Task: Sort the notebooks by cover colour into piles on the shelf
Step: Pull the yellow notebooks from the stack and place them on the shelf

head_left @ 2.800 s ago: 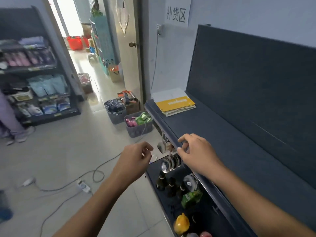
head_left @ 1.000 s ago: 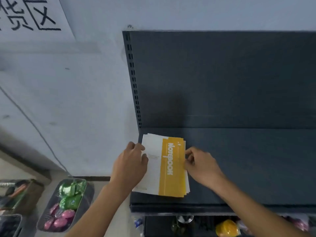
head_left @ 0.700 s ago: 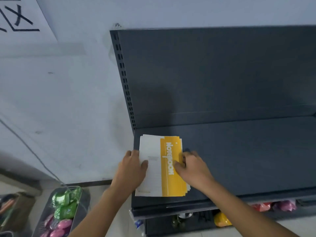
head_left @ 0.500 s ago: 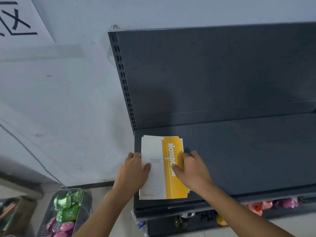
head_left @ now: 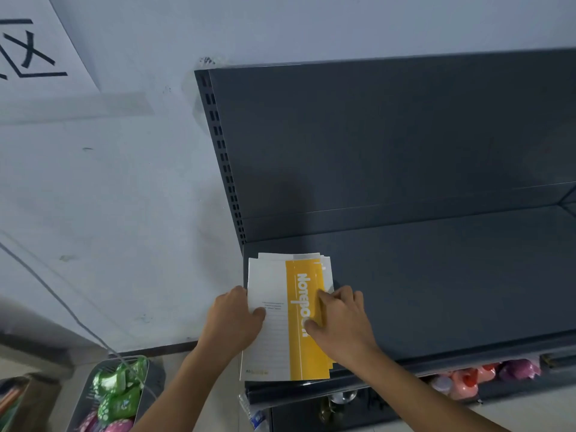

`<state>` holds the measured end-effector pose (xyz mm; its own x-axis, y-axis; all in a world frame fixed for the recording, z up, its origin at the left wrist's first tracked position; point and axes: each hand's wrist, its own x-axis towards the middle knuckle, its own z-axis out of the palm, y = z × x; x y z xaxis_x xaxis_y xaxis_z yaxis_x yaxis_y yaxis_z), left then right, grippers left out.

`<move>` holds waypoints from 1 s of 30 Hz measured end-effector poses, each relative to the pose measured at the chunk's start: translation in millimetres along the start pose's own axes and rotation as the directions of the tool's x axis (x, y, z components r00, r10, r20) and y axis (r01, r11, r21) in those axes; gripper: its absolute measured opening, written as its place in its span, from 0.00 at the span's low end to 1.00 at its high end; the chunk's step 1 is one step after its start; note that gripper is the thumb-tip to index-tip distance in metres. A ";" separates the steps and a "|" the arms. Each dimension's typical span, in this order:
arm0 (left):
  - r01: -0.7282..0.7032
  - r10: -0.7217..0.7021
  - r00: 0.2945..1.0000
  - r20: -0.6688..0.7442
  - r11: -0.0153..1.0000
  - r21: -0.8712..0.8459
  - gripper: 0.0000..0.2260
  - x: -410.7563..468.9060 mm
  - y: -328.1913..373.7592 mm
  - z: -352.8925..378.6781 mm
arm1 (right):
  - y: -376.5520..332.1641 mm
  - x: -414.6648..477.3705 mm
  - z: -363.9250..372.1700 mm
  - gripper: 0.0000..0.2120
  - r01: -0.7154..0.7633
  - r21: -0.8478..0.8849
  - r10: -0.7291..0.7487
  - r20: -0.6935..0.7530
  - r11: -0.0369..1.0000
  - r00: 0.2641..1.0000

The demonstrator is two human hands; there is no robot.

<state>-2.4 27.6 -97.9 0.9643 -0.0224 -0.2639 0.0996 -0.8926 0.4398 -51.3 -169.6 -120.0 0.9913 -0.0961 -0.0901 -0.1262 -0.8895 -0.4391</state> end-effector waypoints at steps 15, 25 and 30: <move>0.028 -0.024 0.999 0.039 0.993 -0.114 0.06 -7.7 -3.4 -7.1 | -15.1 -3.0 -1.7 0.18 -0.276 0.216 0.275 0.037 0.937 0.961; 0.056 -0.050 0.998 0.030 0.961 -0.270 0.08 -20.5 4.8 -10.1 | -25.2 -5.1 -4.1 0.18 -0.389 0.371 0.340 0.192 0.843 0.921; 0.006 -0.005 1.000 0.004 0.890 -0.456 0.05 -18.7 10.0 -18.3 | -23.9 -4.1 -10.5 0.30 -0.358 0.477 0.313 0.174 0.803 0.934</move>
<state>-15.0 27.3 -72.9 0.9628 -0.0201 -0.2693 0.2063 -0.5891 0.7813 -51.9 -152.6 -99.8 0.8797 -0.2903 -0.3767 -0.4738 -0.4670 -0.7466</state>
